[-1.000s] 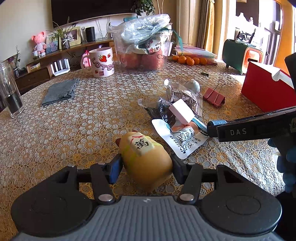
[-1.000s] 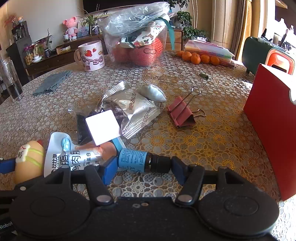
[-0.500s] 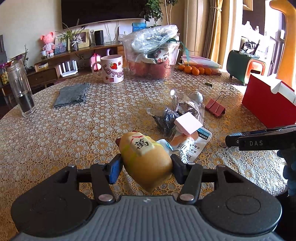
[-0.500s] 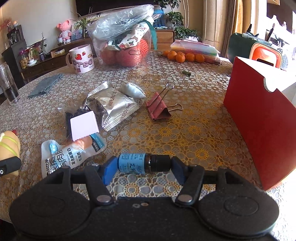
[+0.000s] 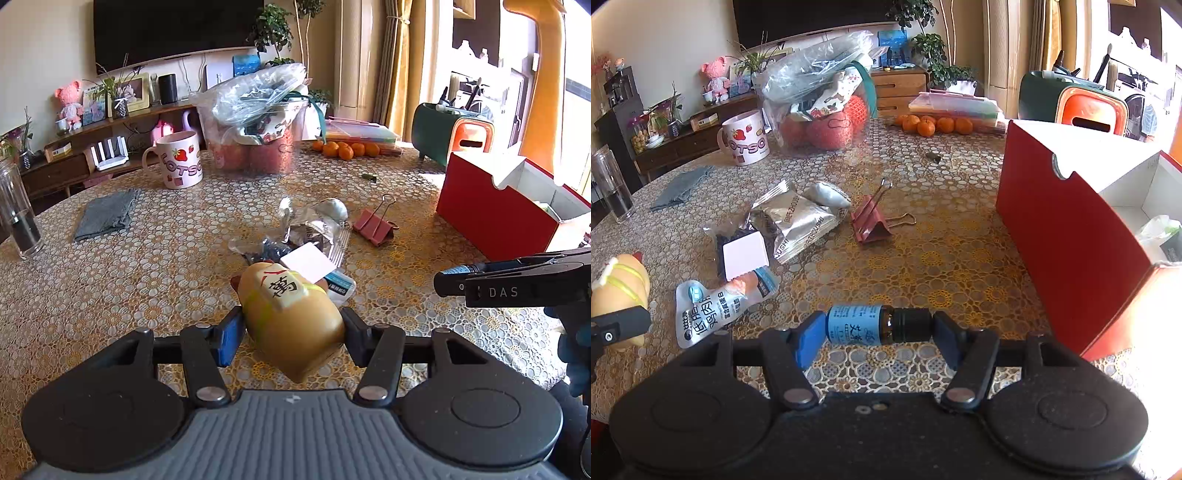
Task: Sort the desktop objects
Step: 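Carry the figurine in left tool while right tool carries the bottle over the red box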
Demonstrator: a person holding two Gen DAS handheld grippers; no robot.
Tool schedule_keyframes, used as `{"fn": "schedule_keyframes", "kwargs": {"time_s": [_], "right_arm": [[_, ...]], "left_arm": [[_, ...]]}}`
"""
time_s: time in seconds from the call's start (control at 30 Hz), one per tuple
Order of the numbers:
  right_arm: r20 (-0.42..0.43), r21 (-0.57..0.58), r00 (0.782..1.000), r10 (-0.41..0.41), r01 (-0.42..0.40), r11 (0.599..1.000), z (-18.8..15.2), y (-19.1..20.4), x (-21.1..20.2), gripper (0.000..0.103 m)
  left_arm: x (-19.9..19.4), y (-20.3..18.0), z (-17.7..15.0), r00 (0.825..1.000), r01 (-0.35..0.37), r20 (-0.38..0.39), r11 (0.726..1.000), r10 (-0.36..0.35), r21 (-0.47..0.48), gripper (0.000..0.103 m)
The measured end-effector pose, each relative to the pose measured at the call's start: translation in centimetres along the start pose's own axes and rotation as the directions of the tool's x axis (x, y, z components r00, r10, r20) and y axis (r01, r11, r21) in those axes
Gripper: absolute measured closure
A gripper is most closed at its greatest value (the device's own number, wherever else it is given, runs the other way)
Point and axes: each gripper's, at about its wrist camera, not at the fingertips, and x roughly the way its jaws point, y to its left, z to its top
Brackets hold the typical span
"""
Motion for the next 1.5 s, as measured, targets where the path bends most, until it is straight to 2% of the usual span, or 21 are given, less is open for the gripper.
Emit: {"fn": "schedule_keyframes", "kwargs": {"time_s": [0.57, 0.73, 1.1, 1.5], "right_arm": [[0.098, 0.02, 0.995, 0.02, -0.022, 1.0, 2.5, -6.0, -7.7, 0.041], [0.13, 0.042, 0.992, 0.0, -0.006, 0.999, 3.5, -8.5, -9.4, 0.041], [0.161, 0.097, 0.984, -0.071, 0.056, 0.994, 4.5, -14.2, -10.4, 0.041], [0.142, 0.156, 0.98, -0.138, 0.115, 0.981, 4.6, -20.3, -9.3, 0.041]], "left_arm": [[-1.0, -7.3, 3.6, 0.992, 0.121, 0.031, 0.99, -0.123, 0.068, 0.048], [-0.9, -9.9, 5.1, 0.986, 0.157, 0.043, 0.981, -0.163, 0.109, 0.048], [0.5, -17.0, 8.1, 0.968, 0.234, 0.044, 0.948, -0.249, 0.216, 0.048], [4.1, -23.4, 10.9, 0.954, 0.282, 0.011, 0.911, -0.299, 0.302, 0.048]]}}
